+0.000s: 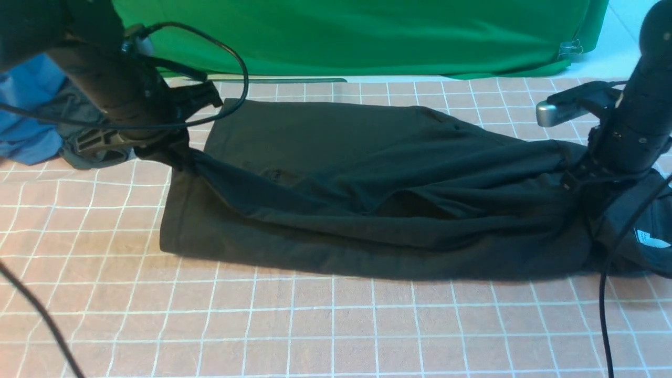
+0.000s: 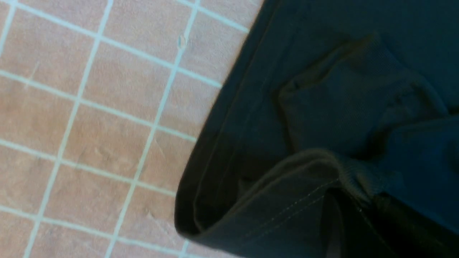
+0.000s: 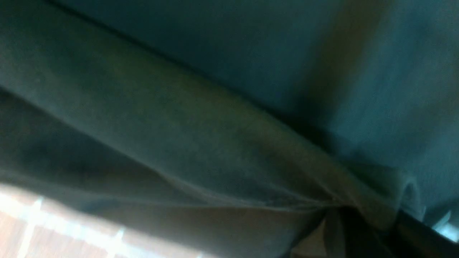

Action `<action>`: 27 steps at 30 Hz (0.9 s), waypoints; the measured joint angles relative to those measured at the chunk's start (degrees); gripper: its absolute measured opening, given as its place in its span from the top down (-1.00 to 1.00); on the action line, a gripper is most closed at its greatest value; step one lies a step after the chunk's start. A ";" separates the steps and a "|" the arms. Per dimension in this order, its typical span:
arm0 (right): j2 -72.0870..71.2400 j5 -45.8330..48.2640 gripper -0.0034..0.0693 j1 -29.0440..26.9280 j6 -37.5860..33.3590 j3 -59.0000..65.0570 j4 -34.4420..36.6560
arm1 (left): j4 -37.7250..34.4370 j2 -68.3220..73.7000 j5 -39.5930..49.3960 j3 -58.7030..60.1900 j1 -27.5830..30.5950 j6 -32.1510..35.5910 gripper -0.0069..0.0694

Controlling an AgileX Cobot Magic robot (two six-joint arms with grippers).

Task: Fold a long-sleeved shirt over a pink coffee tablecloth.
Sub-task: 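Fold the black garment in half by bringing its near edge over to the far edge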

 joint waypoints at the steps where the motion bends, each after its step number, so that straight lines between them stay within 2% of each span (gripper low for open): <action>1: 0.57 -0.35 0.73 0.00 0.54 -0.53 0.00 | 0.18 0.49 -0.07 -0.14 0.00 -0.05 0.73; 3: 2.01 -1.33 0.66 0.00 1.76 -2.11 0.00 | 0.27 1.76 -0.19 -0.58 0.00 -0.20 0.73; 9: 2.59 0.18 -0.26 0.00 5.70 -7.87 -0.17 | -0.19 2.34 -0.01 -0.97 0.00 -0.26 0.73; 10: 2.44 1.44 -0.32 0.06 5.95 -9.09 0.15 | -0.19 2.34 0.04 -0.97 0.00 -0.26 0.73; 12: 1.76 2.75 -0.37 0.58 6.12 -10.68 1.99 | -0.19 2.34 0.22 -1.01 0.00 -0.21 0.73; 17: 1.12 2.03 -0.37 5.34 -1.16 -11.57 8.10 | -0.79 2.34 0.36 -1.01 0.00 -0.21 0.73; 22: 5.15 -2.25 -0.37 10.51 -3.53 -11.57 8.17 | -1.42 2.34 0.36 -1.01 0.00 0.24 0.73; 27: 8.82 0.68 -0.37 13.07 -3.72 -11.57 7.76 | -1.47 2.34 0.61 -1.01 0.00 0.49 0.73</action>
